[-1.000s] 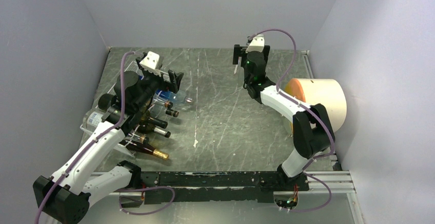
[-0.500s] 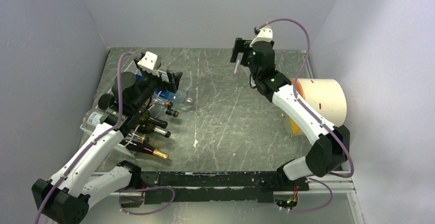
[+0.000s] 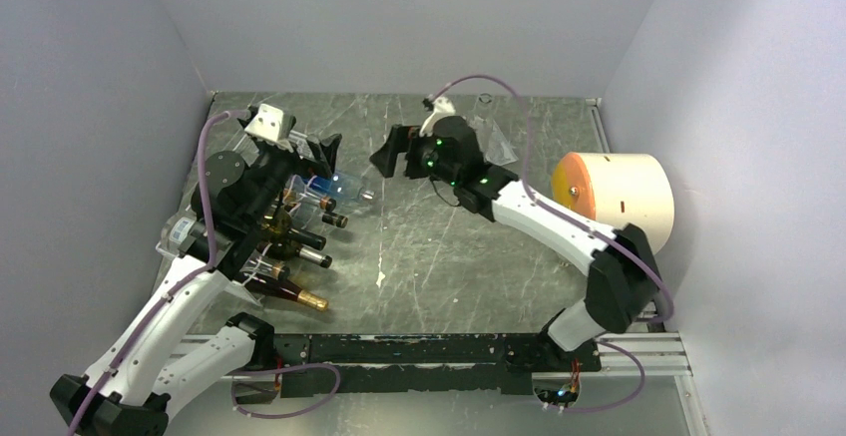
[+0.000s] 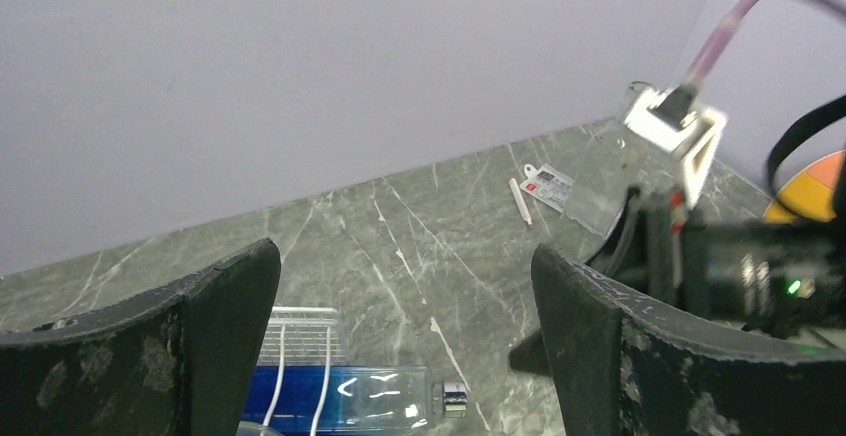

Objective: Take the wine bottle off the wine rack

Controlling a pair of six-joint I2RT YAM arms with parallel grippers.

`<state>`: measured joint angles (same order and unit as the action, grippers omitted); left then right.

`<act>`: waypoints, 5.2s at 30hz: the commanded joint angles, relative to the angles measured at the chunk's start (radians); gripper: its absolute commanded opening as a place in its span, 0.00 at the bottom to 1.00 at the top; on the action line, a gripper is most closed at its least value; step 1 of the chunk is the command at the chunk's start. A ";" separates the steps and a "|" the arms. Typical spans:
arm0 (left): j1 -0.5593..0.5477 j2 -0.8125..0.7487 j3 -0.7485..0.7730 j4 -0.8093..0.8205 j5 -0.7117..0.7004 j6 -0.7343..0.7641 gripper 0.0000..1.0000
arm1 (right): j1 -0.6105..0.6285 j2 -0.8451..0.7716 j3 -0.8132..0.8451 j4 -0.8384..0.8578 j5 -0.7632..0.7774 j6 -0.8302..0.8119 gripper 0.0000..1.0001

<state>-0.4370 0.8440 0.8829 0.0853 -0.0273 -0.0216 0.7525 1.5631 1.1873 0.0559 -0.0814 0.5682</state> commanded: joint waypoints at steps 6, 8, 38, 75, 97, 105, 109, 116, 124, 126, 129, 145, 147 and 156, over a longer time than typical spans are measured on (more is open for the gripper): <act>0.011 0.002 -0.007 0.027 -0.022 -0.001 0.99 | 0.084 0.188 -0.020 0.371 -0.323 0.255 1.00; 0.011 0.003 -0.006 0.029 -0.024 -0.001 0.99 | 0.096 0.226 -0.013 0.411 -0.330 0.285 1.00; 0.011 0.032 -0.002 0.027 0.008 -0.008 0.99 | 0.142 0.622 0.188 0.710 -0.379 0.550 0.46; 0.011 0.009 0.000 0.023 0.014 -0.013 0.99 | 0.050 0.289 0.021 0.537 -0.418 0.596 0.00; 0.011 0.032 0.005 0.021 0.026 -0.014 0.99 | 0.008 0.361 0.058 0.598 -0.411 0.513 0.04; 0.011 0.030 0.003 0.022 0.022 -0.015 0.99 | 0.007 0.449 0.101 0.702 -0.345 0.568 0.21; 0.011 0.036 0.004 0.022 0.023 -0.015 0.99 | 0.007 0.514 0.150 0.719 -0.329 0.584 0.28; 0.011 0.031 0.004 0.021 0.019 -0.013 0.99 | 0.010 0.597 0.249 0.708 -0.341 0.602 0.28; 0.011 0.024 0.002 0.021 0.015 -0.012 0.99 | 0.013 0.645 0.282 0.705 -0.307 0.611 0.36; 0.011 0.025 0.004 0.019 0.017 -0.012 0.99 | 0.013 0.656 0.299 0.688 -0.297 0.613 0.40; 0.011 0.027 0.004 0.020 0.018 -0.012 0.99 | 0.013 0.667 0.315 0.654 -0.268 0.617 0.46; 0.011 0.028 0.005 0.020 0.021 -0.014 0.99 | -0.006 0.706 0.413 0.589 -0.118 0.652 0.69; 0.011 0.027 0.004 0.022 0.021 -0.015 0.99 | -0.007 0.735 0.452 0.555 -0.108 0.677 0.68; 0.011 0.027 0.005 0.021 0.020 -0.015 0.99 | -0.003 0.754 0.484 0.523 -0.065 0.717 0.50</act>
<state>-0.4347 0.8806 0.8814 0.0822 -0.0216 -0.0273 0.7525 2.3043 1.6588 0.6174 -0.1925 1.2705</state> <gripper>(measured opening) 0.992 0.549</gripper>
